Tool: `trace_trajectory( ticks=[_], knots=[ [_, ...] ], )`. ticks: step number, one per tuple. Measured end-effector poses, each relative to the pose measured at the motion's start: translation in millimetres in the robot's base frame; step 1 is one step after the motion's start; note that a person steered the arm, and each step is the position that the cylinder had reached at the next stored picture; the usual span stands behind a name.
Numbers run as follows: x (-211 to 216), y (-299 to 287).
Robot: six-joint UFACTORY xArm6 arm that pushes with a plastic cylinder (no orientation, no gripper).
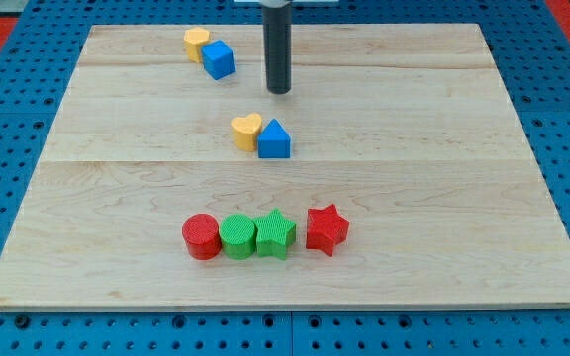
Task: Move the yellow hexagon left and down a bit
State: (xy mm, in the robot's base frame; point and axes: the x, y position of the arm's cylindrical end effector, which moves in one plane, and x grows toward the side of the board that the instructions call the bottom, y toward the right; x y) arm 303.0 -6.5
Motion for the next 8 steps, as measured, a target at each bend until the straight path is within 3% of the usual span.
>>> trace_trajectory(
  ticks=[3, 8],
  knots=[
    [-94.6, -46.7],
    [-96.0, -124.8]
  ],
)
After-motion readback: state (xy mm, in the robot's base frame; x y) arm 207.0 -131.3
